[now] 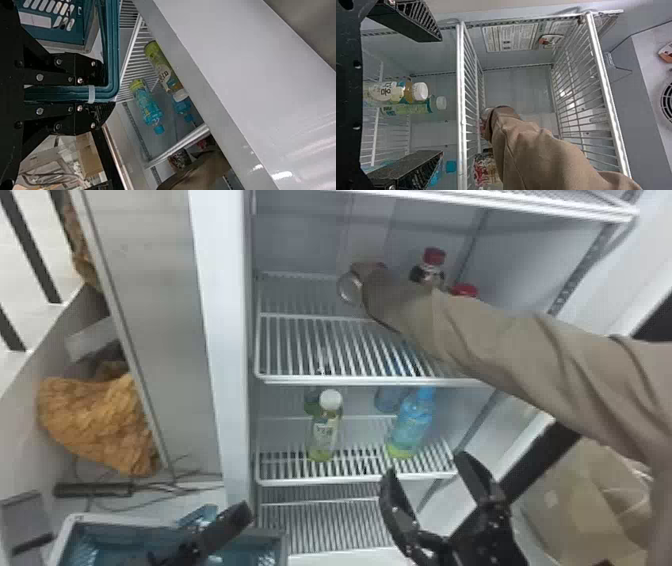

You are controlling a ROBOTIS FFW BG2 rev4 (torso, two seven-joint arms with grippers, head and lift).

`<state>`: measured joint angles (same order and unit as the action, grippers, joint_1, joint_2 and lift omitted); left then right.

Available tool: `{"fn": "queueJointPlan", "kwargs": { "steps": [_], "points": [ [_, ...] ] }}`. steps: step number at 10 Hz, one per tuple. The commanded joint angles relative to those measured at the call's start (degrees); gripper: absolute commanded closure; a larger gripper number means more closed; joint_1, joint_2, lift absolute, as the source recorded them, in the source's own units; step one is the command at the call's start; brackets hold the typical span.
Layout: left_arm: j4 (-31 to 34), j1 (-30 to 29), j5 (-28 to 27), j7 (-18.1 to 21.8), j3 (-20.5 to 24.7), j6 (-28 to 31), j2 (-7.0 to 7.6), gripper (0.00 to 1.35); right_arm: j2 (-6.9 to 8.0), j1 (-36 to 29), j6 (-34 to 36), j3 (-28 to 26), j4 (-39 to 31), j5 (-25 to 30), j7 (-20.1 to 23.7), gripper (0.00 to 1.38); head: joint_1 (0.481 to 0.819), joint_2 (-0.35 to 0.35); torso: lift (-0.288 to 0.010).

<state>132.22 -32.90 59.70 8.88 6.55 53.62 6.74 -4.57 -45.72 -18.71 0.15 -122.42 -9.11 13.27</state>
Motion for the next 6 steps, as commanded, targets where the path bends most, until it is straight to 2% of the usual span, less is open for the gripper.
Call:
{"fn": "queueJointPlan", "kwargs": {
  "steps": [1,6],
  "points": [
    [-0.11,0.13,-0.06,0.0,-0.04,0.24,0.03,1.21,0.0,0.02,0.0,0.08,0.01,0.08,0.0,0.0,0.695,-0.208,-0.069],
    [0.03,0.84,-0.29,0.0,-0.5,0.52,0.21,1.21,-0.17,0.16,0.0,0.19,0.01,0.19,0.0,0.0,0.695,-0.211,-0.069]
  ]
}}
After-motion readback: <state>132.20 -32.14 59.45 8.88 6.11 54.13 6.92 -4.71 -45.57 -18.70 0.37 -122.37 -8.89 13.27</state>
